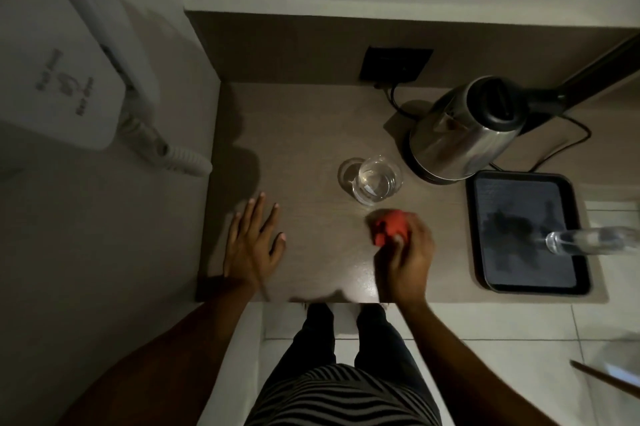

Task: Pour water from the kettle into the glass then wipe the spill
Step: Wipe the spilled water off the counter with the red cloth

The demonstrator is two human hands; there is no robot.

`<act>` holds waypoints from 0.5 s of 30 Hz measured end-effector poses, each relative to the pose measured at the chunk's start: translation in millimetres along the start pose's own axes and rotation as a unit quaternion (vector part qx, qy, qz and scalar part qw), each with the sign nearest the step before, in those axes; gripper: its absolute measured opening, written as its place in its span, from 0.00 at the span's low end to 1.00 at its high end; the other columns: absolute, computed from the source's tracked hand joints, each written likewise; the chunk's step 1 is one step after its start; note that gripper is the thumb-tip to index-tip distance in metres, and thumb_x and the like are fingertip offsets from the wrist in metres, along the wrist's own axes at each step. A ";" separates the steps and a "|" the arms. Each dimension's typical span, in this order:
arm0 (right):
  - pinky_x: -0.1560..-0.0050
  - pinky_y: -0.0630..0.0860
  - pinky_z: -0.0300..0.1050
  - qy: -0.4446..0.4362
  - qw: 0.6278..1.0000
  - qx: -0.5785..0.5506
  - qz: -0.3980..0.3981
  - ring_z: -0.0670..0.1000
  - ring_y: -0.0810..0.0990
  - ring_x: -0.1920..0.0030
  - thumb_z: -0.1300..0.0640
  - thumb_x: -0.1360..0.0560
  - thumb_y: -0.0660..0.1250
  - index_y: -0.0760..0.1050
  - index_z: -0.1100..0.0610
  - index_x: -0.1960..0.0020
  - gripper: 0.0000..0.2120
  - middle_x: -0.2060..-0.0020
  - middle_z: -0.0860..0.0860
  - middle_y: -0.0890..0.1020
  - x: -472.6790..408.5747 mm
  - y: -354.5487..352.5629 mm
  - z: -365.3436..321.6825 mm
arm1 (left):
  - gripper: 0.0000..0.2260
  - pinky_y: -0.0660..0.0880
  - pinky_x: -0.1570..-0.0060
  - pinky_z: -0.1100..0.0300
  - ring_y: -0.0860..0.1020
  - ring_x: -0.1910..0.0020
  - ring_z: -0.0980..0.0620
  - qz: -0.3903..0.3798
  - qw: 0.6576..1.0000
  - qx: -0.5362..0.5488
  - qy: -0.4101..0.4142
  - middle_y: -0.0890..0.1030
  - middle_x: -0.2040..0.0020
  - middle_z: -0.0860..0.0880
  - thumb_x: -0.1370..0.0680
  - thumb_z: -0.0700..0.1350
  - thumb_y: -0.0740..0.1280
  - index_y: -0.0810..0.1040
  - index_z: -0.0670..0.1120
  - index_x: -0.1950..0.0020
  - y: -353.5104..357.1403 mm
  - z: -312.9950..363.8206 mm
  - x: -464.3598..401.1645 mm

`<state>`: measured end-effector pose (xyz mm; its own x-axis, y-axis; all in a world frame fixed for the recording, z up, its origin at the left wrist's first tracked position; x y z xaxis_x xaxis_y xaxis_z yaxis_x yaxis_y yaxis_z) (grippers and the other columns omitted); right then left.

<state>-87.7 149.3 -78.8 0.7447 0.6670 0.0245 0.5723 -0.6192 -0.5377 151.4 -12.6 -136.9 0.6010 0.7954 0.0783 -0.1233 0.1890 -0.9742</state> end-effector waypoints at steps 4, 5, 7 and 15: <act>0.35 0.61 0.39 0.049 0.995 0.083 0.033 0.60 0.69 0.34 0.33 0.22 0.44 0.72 0.62 0.33 0.38 0.32 0.61 0.71 -6.3 12.4 9.0 | 0.27 0.58 0.24 0.45 0.59 0.20 0.44 -0.008 1.000 -0.004 -0.006 0.61 0.19 0.44 0.20 0.57 0.53 0.63 0.50 0.22 3.3 0.6 -0.1; 0.33 0.63 0.44 0.058 0.995 0.079 0.033 0.60 0.69 0.34 0.34 0.21 0.46 0.72 0.62 0.33 0.36 0.31 0.60 0.71 -3.8 20.7 6.0 | 0.27 0.58 0.24 0.45 0.58 0.20 0.44 -0.011 1.000 -0.008 -0.009 0.60 0.19 0.44 0.20 0.58 0.53 0.61 0.51 0.22 4.1 0.0 0.2; 0.32 0.68 0.54 0.058 0.995 0.076 0.002 0.61 0.69 0.33 0.37 0.20 0.47 0.72 0.62 0.33 0.34 0.31 0.60 0.72 4.8 36.5 -1.4 | 0.27 0.57 0.23 0.45 0.58 0.20 0.44 -0.016 1.000 -0.012 -0.009 0.59 0.19 0.44 0.19 0.58 0.52 0.61 0.52 0.21 4.7 -0.3 0.8; 0.38 0.75 0.53 -0.124 0.967 -0.023 -0.223 0.50 0.75 0.38 0.49 0.19 0.58 0.81 0.63 0.42 0.20 0.43 0.57 0.83 108.8 65.4 -25.3 | 0.27 0.58 0.24 0.44 0.59 0.20 0.43 -0.031 0.999 0.009 -0.009 0.60 0.19 0.44 0.20 0.57 0.52 0.64 0.49 0.22 -4.3 7.1 -0.7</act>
<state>39.4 170.9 -89.9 0.3184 0.9471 0.0399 0.8361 -0.2607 -0.4827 145.9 -9.8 -131.2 0.5932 0.7925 0.1416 -0.1009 0.2476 -0.9636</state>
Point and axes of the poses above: each hand's wrist, its own x-axis away from the middle knuckle, its own y-axis out of the palm, z = x × y, the point moved 2 cm from there along -x, towards the middle knuckle
